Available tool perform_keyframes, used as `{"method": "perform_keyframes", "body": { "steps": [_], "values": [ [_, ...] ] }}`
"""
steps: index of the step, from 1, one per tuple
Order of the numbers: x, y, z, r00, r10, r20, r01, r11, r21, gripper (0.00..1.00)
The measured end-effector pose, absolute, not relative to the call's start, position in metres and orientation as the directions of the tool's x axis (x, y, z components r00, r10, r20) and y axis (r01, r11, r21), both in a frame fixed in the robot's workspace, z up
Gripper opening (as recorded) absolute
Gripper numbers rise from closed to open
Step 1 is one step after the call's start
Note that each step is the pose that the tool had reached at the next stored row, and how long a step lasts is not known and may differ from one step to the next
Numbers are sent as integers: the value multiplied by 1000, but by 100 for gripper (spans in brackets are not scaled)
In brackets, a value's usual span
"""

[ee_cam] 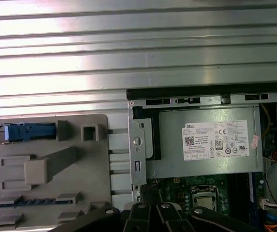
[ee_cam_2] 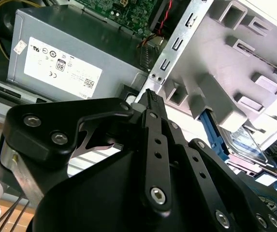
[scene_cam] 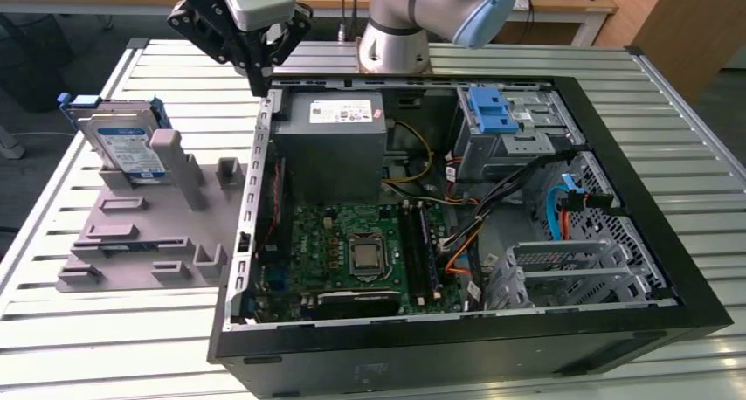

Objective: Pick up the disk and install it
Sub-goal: 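Reach for the disk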

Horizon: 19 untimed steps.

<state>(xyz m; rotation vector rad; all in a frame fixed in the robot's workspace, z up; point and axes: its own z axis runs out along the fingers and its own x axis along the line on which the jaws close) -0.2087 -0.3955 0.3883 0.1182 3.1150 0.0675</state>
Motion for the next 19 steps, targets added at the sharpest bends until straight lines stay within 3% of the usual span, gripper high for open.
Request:
{"method": "perform_keyframes", "body": {
  "steps": [19],
  "values": [
    [-227,-394,387,-997,76,-21,75,996,44,11]
  ]
}}
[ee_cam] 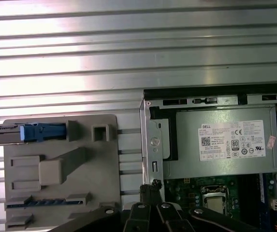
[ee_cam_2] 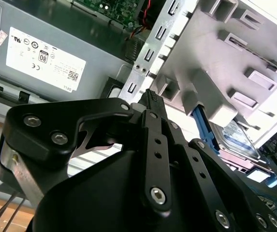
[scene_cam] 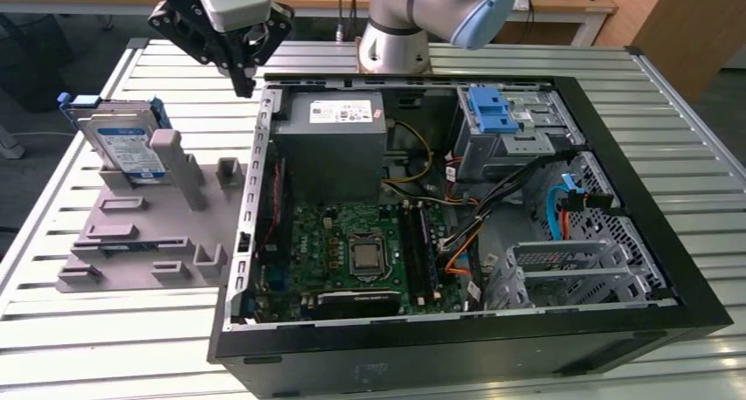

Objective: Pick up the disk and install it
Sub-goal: 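Reach for the disk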

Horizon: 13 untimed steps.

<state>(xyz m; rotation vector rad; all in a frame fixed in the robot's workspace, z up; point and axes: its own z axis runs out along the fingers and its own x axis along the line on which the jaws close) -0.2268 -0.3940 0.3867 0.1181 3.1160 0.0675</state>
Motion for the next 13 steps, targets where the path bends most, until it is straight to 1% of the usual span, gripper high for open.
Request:
{"method": "perform_keyframes", "body": {
  "steps": [13],
  "values": [
    [-239,-393,386,-997,76,-20,75,996,44,11]
  ]
}}
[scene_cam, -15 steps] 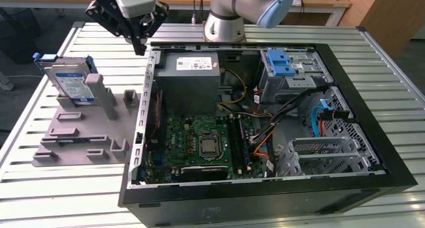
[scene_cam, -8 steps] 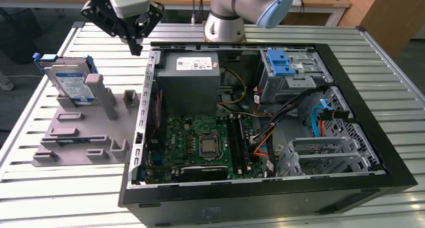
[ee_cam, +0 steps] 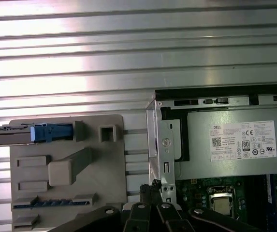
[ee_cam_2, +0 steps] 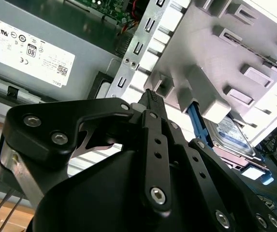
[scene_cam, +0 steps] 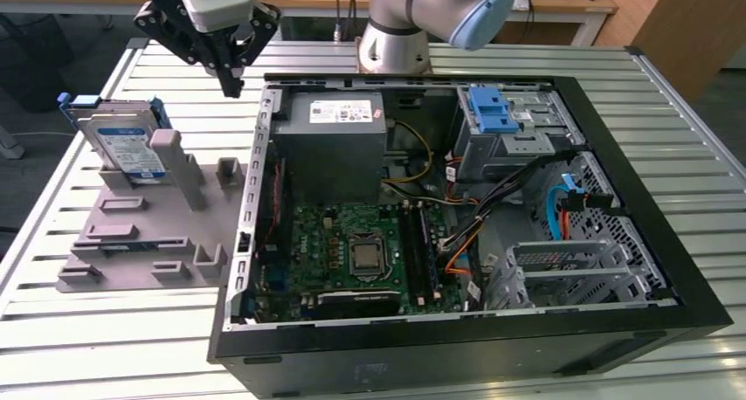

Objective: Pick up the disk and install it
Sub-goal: 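Reach for the disk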

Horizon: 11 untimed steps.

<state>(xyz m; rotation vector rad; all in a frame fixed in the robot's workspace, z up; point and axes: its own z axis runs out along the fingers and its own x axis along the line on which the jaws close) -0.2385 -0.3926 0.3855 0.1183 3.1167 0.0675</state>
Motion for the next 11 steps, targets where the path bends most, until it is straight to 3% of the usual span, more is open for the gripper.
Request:
{"method": "perform_keyframes", "body": {
  "steps": [11],
  "values": [
    [-248,-391,385,-997,76,-20,75,996,44,11]
  ]
}}
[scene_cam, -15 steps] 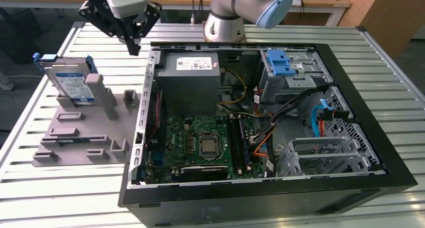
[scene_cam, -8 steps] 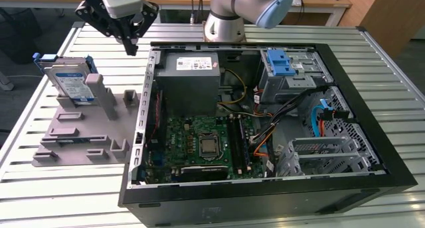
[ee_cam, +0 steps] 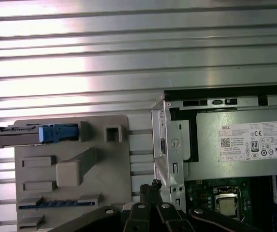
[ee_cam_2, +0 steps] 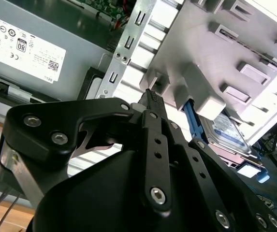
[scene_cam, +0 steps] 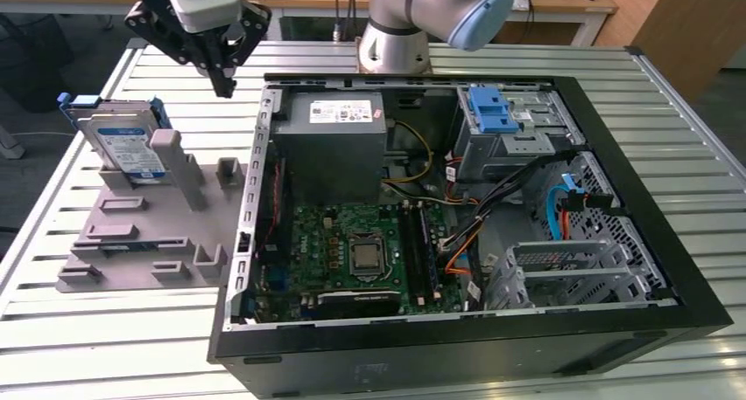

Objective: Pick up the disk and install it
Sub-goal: 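Reach for the disk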

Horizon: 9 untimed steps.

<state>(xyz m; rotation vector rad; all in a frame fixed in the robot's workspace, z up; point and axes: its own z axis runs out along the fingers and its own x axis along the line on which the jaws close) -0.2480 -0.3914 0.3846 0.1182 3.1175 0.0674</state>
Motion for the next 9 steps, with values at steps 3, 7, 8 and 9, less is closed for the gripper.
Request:
{"method": "perform_keyframes", "body": {
  "steps": [3,7,8,9],
  "values": [
    [-251,-391,384,-997,76,-20,75,996,44,11],
    [-252,-391,384,-997,76,-19,75,996,44,11],
    [-253,-391,384,-997,76,-19,75,996,44,11],
    [-253,-391,384,-997,76,-19,75,996,44,11]
  ]
}}
